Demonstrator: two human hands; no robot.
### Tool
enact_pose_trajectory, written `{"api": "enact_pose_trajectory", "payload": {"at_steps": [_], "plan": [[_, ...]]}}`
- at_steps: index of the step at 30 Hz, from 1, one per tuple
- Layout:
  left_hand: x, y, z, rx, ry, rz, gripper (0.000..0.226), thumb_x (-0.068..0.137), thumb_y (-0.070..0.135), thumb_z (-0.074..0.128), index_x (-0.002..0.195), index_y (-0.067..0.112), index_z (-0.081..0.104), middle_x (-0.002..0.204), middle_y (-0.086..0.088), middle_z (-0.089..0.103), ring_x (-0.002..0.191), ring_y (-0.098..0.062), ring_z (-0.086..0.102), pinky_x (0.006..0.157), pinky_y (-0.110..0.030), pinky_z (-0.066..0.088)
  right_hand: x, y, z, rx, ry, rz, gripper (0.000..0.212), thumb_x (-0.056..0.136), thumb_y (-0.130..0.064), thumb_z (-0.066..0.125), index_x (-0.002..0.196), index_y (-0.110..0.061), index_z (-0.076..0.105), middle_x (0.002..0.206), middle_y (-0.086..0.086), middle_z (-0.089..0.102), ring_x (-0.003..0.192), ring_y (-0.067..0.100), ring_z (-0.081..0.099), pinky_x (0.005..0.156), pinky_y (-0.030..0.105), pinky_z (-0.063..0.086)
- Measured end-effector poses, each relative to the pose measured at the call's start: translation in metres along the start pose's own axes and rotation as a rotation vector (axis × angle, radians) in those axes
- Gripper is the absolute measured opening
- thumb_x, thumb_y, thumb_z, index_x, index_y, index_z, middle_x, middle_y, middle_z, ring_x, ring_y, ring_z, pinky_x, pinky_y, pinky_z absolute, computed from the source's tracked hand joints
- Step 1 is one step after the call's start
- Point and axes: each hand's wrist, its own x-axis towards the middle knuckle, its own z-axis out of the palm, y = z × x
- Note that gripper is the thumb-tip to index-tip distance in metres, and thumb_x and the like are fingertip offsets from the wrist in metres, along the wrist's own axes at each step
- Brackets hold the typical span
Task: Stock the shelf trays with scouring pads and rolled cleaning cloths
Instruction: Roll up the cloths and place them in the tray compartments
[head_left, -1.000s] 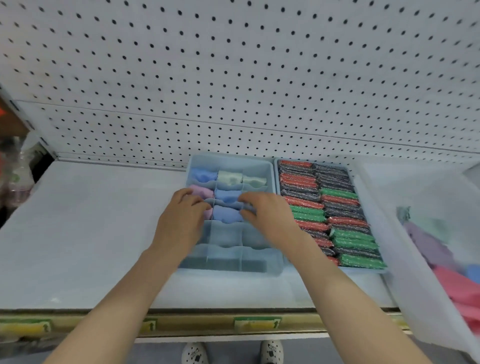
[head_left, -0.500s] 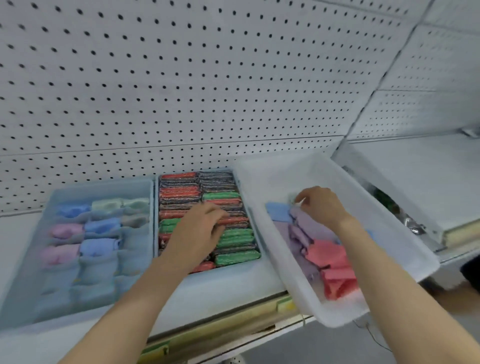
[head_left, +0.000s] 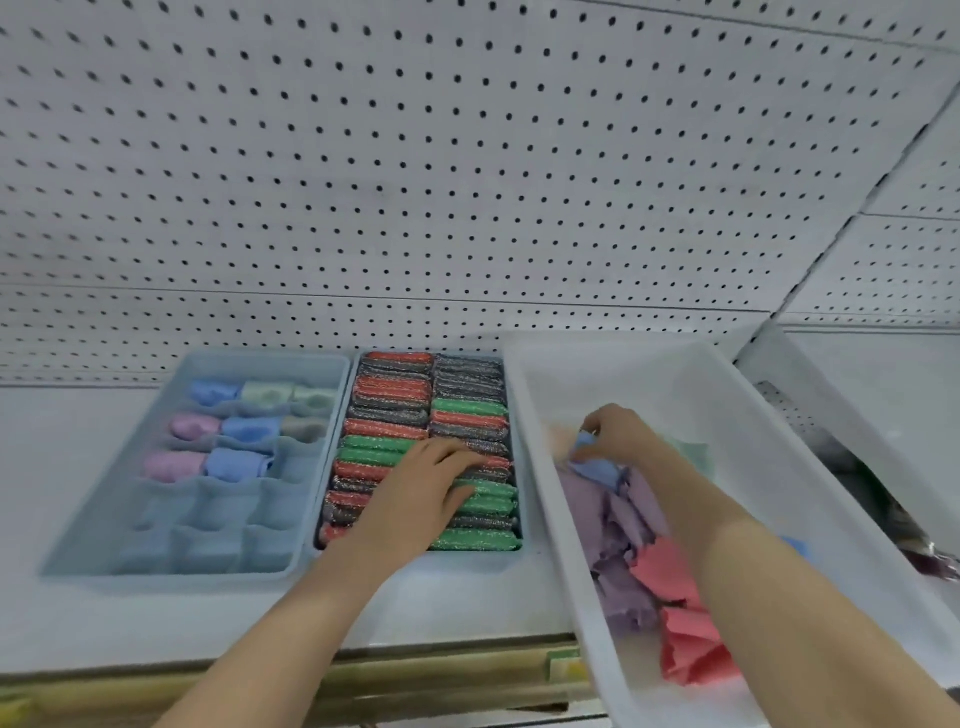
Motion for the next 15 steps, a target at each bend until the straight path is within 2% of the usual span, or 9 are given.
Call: {"api": "enact_pose_trajectory", "payload": {"at_steps": [4, 7, 8, 11, 15], "plan": [[0.000, -0.001, -0.008, -0.058, -0.068, -0.021, 0.038, 0.097, 0.030, 0.055, 0.135, 0.027, 0.054, 0.137, 0.009, 0.050, 0.130, -0.010, 0.040, 0.110, -0.020, 0.023, -0.020, 0.005, -0.044, 0.149, 0.104, -0.072, 0.015, 0.075, -0.005, 0.076, 0.085, -0.016, 0.072, 0.072, 0.003, 0.062, 0.060, 0.014, 0.060, 0.058, 0.021, 0.048], [0.004, 0.000, -0.018, -0.088, -0.141, -0.043, 0.038, 0.095, 0.030, 0.059, 0.133, 0.031, 0.055, 0.134, 0.012, 0.051, 0.125, -0.007, 0.044, 0.112, -0.027, 0.032, -0.044, 0.004, -0.080, 0.213, 0.188, -0.122, 0.012, 0.073, -0.005, 0.076, 0.080, -0.013, 0.073, 0.069, 0.007, 0.062, 0.057, 0.015, 0.060, 0.068, 0.035, 0.055], [0.007, 0.001, -0.022, -0.097, -0.138, -0.044, 0.038, 0.094, 0.030, 0.060, 0.132, 0.032, 0.055, 0.133, 0.013, 0.053, 0.123, -0.006, 0.046, 0.110, -0.029, 0.036, -0.053, 0.001, -0.091, 0.259, 0.206, -0.154, 0.011, 0.074, -0.004, 0.076, 0.081, -0.012, 0.073, 0.069, 0.009, 0.061, 0.059, 0.016, 0.059, 0.068, 0.036, 0.054], [0.016, 0.013, -0.040, -0.205, -0.062, -0.060, 0.038, 0.094, 0.029, 0.061, 0.131, 0.033, 0.055, 0.133, 0.016, 0.055, 0.119, 0.000, 0.051, 0.107, -0.026, 0.040, -0.084, -0.022, -0.117, 0.458, 0.278, -0.279, 0.008, 0.078, -0.006, 0.077, 0.083, -0.013, 0.074, 0.070, 0.010, 0.055, 0.063, 0.014, 0.051, 0.058, 0.021, 0.047], [0.035, 0.046, -0.075, -0.568, 0.061, -0.072, 0.049, 0.090, 0.035, 0.066, 0.135, 0.035, 0.048, 0.133, 0.018, 0.055, 0.120, 0.005, 0.051, 0.107, -0.027, 0.042, -0.119, -0.069, -0.139, 0.621, 0.353, -0.455, 0.008, 0.082, -0.006, 0.073, 0.083, -0.014, 0.072, 0.073, 0.007, 0.059, 0.063, 0.010, 0.050, 0.060, 0.019, 0.044]]}}
